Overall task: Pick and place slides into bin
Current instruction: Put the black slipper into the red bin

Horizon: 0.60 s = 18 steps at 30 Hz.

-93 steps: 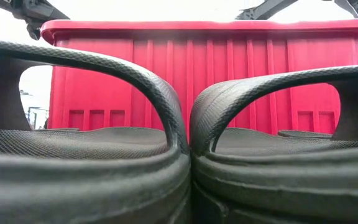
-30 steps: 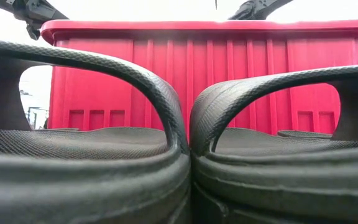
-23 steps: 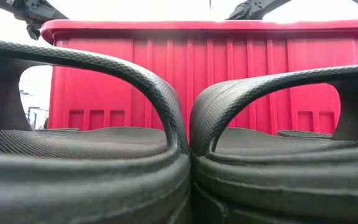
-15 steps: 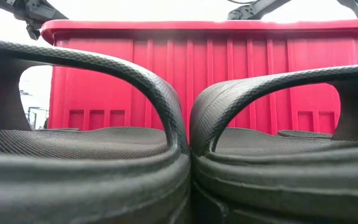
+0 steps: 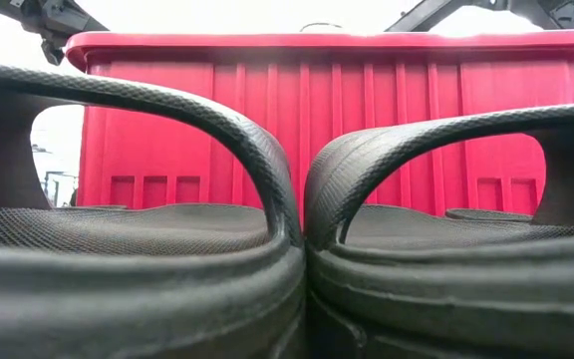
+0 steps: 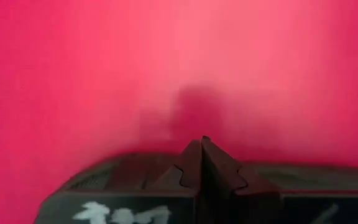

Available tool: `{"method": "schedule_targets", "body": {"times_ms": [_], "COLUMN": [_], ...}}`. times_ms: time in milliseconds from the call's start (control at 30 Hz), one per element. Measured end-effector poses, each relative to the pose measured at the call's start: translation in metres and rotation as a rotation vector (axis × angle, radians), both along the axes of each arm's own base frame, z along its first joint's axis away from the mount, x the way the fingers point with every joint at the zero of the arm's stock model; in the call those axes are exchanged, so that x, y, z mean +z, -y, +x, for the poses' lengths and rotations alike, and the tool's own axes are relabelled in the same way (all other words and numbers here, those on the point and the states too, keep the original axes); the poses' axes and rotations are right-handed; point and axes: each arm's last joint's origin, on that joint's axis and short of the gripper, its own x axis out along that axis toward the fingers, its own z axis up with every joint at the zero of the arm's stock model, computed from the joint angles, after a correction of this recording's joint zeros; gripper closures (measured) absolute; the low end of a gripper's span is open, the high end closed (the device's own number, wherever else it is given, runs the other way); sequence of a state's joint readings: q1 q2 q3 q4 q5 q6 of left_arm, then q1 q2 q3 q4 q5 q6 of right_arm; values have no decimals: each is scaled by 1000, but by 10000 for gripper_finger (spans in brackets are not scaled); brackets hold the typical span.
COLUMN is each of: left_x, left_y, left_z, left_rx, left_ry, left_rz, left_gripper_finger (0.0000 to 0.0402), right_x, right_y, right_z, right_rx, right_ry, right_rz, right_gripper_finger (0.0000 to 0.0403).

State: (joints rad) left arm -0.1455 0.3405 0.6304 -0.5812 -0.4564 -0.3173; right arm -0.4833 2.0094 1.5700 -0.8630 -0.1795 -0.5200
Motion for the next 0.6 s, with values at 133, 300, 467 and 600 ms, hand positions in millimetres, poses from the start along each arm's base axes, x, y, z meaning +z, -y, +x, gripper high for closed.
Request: {"method": "schedule_targets", "body": {"times_ms": [133, 300, 467, 600], "left_x": [0, 0, 0, 0], "left_y": [0, 0, 0, 0], "left_z": [0, 0, 0, 0], "left_rx": [-1, -2, -2, -2], "left_ry": [-1, -2, -3, -4], "left_rz": [2, 4, 4, 3], "left_gripper_finger": [376, 376, 376, 376], "right_x": [2, 3, 13, 32], "right_y": [5, 9, 5, 1], "right_z": [-8, -11, -11, -13], "right_rx": [-39, -75, -58, -18], "right_ry": [-44, -45, -2, 74], "right_rz": [1, 13, 19, 1], "right_gripper_finger": [403, 403, 403, 403]}}
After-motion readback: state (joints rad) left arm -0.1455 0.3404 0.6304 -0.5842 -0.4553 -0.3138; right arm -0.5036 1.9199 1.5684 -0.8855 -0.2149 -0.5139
